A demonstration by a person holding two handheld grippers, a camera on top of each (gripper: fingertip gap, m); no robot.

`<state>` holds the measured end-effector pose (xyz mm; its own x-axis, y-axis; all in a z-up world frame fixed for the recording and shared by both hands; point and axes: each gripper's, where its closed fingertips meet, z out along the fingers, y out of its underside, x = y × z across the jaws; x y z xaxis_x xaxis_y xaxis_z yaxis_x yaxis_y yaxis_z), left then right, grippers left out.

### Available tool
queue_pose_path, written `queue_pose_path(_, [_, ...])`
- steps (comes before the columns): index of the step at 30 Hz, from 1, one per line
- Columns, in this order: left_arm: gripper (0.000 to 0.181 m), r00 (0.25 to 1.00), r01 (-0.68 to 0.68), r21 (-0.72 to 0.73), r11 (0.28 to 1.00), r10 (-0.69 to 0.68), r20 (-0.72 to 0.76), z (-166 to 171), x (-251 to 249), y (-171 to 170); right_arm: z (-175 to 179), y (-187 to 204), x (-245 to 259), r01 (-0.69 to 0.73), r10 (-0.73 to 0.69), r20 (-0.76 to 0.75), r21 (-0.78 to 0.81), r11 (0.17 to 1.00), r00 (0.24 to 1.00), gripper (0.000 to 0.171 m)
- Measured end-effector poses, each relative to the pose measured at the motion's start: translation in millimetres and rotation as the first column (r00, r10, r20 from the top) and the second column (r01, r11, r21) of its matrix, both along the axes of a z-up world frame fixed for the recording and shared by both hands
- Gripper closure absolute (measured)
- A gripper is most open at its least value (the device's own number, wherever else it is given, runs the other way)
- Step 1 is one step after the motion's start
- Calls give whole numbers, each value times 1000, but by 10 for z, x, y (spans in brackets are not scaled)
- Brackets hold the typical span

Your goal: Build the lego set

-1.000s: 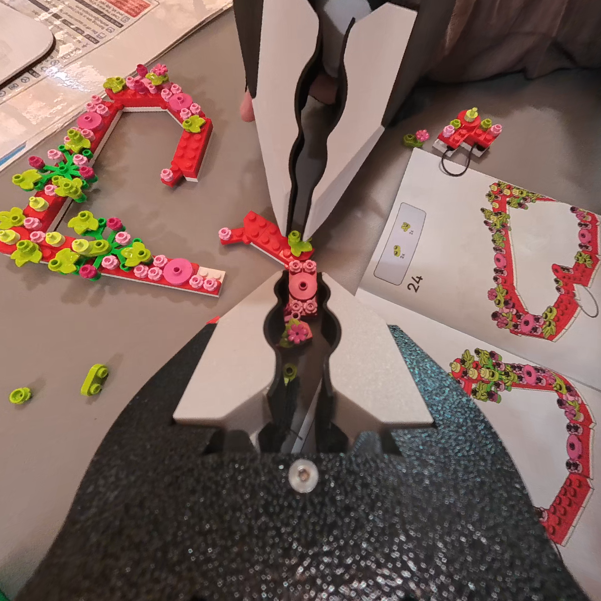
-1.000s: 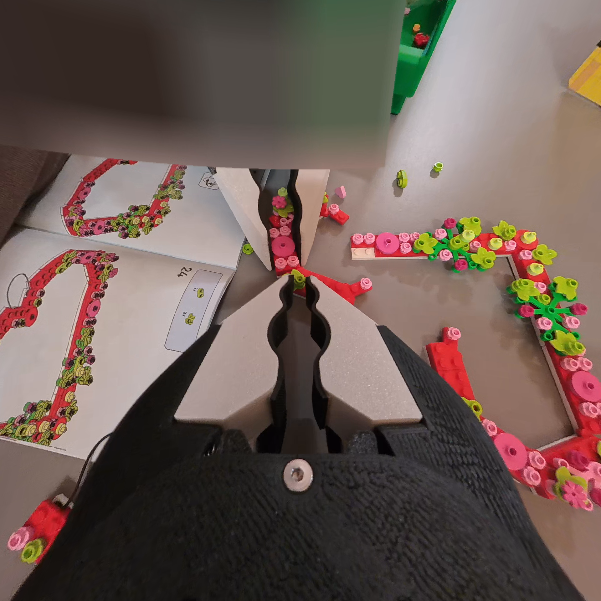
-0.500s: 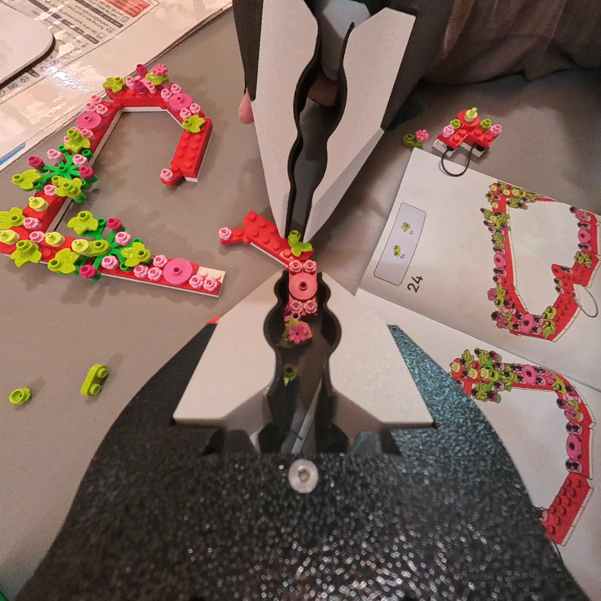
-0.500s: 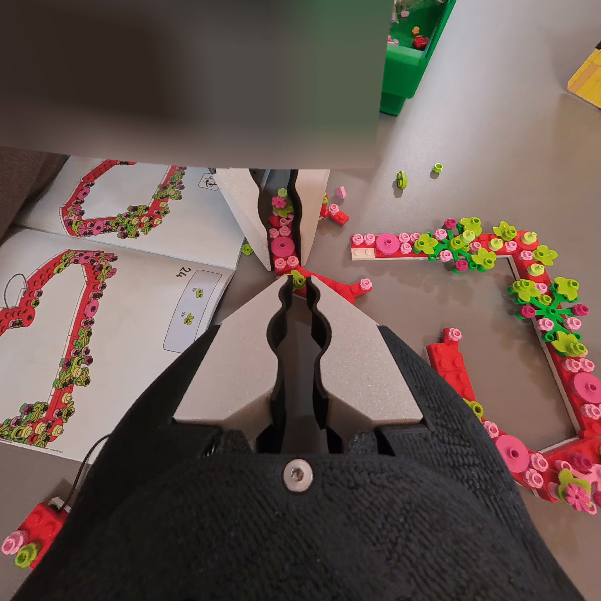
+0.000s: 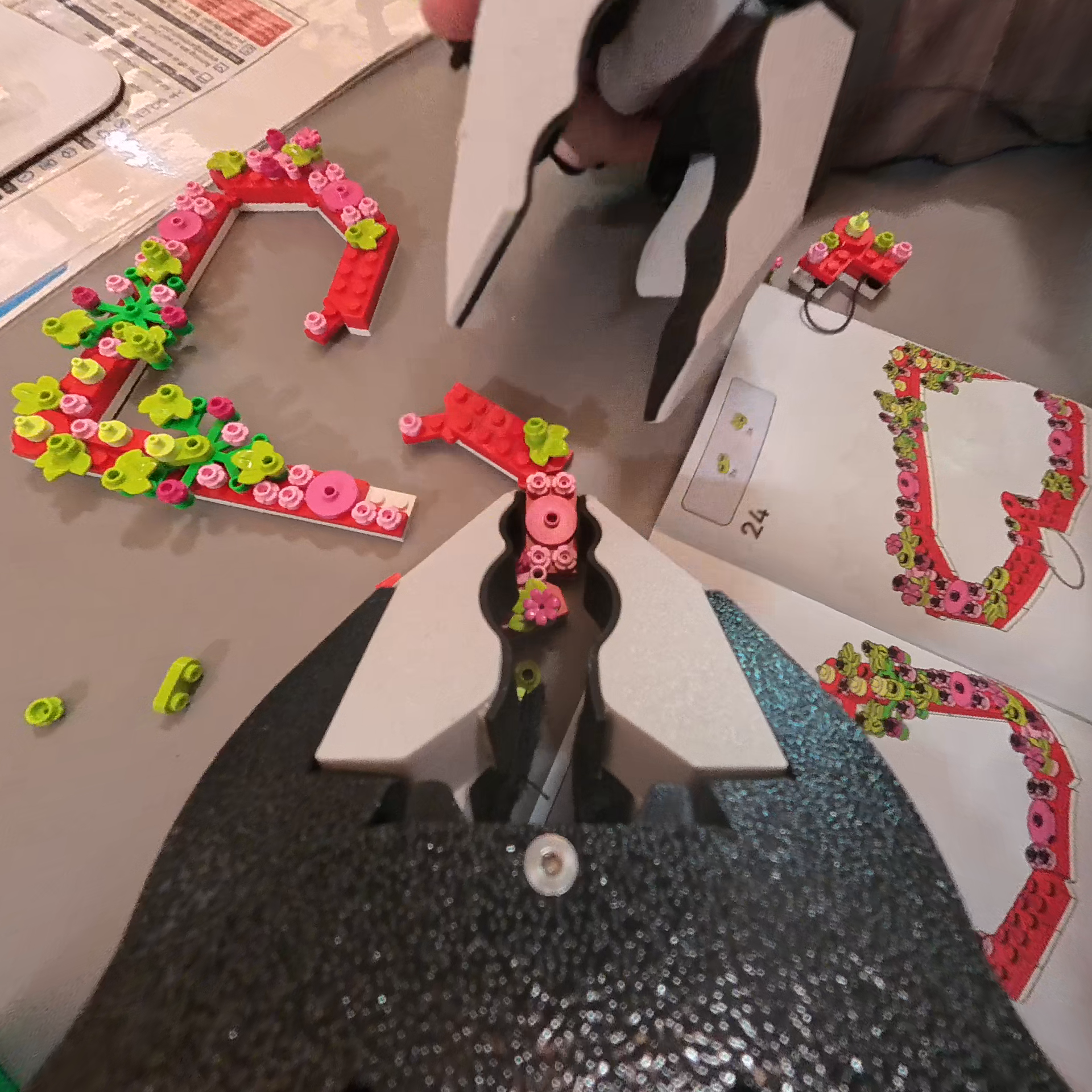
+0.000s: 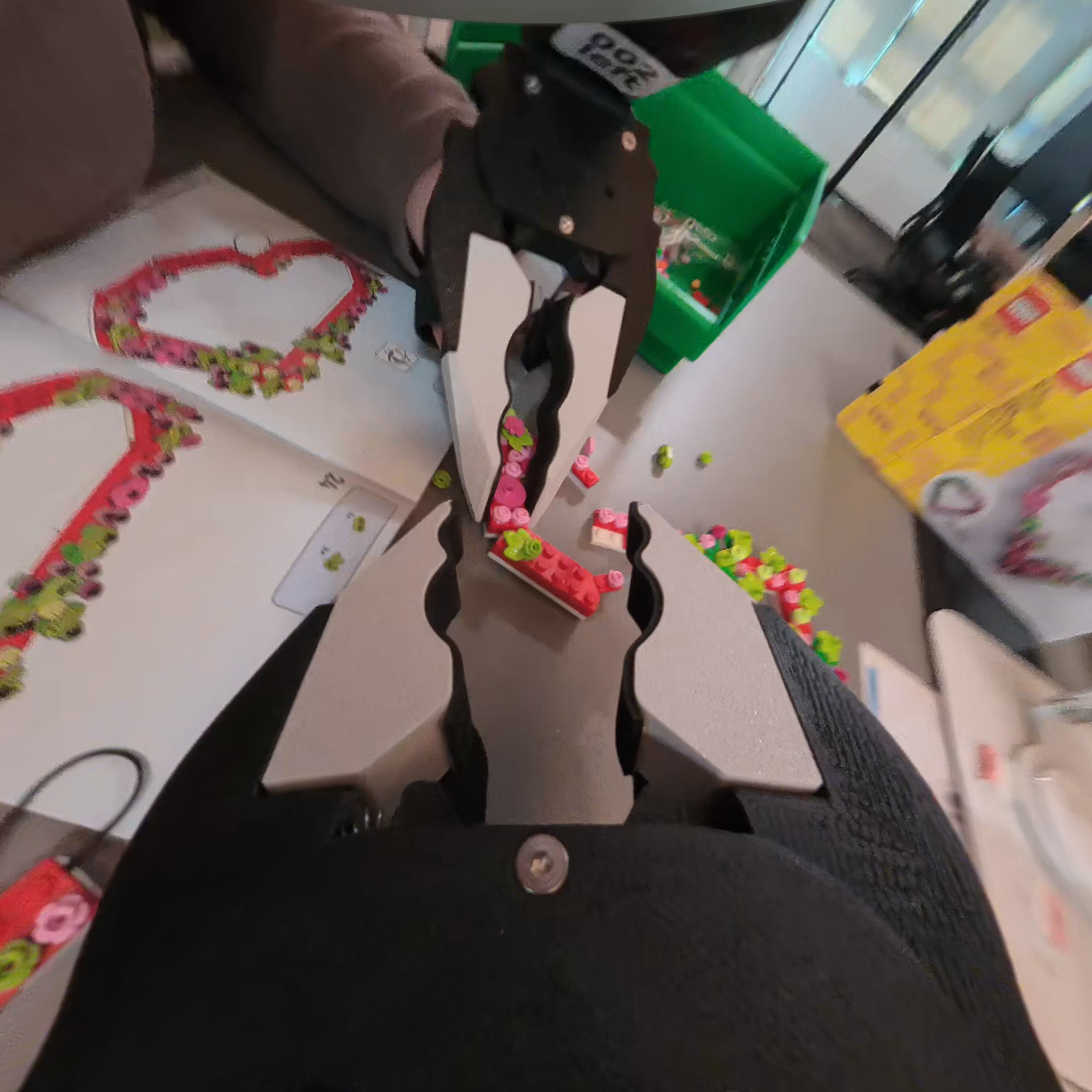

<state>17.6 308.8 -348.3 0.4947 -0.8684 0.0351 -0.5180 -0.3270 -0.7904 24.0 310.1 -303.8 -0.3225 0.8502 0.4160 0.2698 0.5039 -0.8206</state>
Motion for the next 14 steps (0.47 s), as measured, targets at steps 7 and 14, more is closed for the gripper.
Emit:
queue_pose_path(7, [166, 996, -15, -1, 1000, 15, 88, 194, 3, -1, -137, 54, 8, 27, -17, -25, 488, 873, 1000, 126])
queue_pose_path(14, [166, 994, -16, -9, 1000, 17, 109, 215, 14, -7, -95, 49, -32, 76, -22, -90, 649, 757, 996, 137])
